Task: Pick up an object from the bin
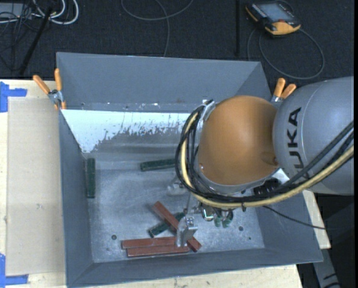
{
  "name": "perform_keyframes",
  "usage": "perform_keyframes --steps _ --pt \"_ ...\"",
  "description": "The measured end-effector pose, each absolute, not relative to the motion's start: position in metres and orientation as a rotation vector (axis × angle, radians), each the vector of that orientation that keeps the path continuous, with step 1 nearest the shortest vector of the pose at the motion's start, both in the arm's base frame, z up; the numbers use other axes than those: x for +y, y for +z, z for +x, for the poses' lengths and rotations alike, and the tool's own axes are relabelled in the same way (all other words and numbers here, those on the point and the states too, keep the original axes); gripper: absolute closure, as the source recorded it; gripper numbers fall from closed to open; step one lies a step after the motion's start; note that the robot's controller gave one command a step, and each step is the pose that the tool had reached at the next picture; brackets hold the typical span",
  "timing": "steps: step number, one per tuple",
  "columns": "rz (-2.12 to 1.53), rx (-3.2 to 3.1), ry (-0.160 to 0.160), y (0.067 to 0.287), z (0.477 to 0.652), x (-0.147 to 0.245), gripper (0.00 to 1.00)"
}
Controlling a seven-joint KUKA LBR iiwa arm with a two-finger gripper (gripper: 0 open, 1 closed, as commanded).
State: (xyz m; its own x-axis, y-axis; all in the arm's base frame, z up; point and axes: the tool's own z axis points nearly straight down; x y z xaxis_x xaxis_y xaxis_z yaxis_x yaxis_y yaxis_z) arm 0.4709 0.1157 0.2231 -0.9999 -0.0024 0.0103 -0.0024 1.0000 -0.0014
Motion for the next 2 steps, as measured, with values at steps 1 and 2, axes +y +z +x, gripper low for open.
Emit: perform_keyframes --steps 1,2 --pt "-0.003 -3.139 0.000 0.227 0.473 0.115 0.00" --pt "0.077 -3.146 -0.002 0.173 0.500 0.083 0.00"
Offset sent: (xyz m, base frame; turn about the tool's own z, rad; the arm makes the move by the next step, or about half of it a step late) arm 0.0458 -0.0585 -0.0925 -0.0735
